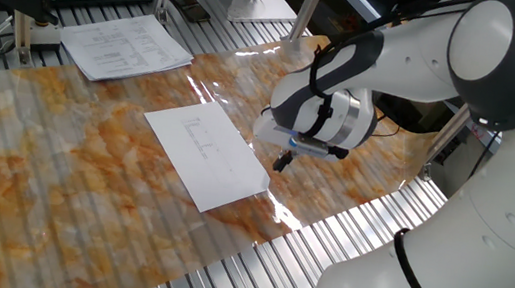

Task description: Flip over and spread out the paper that is laid flat on the table

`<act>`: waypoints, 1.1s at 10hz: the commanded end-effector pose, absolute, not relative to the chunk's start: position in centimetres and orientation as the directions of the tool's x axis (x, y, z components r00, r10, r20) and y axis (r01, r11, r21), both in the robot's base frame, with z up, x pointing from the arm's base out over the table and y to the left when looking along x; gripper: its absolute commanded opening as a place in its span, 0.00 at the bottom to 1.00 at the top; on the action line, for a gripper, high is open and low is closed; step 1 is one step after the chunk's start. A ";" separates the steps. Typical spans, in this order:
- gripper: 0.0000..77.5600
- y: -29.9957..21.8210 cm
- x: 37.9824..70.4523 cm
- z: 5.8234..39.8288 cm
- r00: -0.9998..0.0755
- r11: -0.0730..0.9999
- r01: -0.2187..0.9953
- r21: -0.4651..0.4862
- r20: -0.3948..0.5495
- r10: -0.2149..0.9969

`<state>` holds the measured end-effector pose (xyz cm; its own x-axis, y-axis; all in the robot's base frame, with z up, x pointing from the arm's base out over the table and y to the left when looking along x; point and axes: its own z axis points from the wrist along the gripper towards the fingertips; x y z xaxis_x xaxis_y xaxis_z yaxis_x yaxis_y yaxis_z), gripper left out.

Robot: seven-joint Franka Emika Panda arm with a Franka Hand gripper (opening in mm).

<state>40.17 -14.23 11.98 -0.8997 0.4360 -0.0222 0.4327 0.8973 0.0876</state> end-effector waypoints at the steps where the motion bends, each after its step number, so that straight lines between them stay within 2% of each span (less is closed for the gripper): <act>1: 0.00 -13.9 40.5 10.3 -0.886 0.885 0.458 0.087 -0.035 0.462; 9: 0.00 -14.2 40.5 8.8 -0.887 0.888 0.457 0.045 -0.052 0.459; 10: 1.00 -14.2 40.4 8.8 -0.887 0.888 0.457 0.044 -0.053 0.459; 11: 1.00 -14.2 40.4 8.8 -0.887 0.888 0.457 0.044 -0.053 0.459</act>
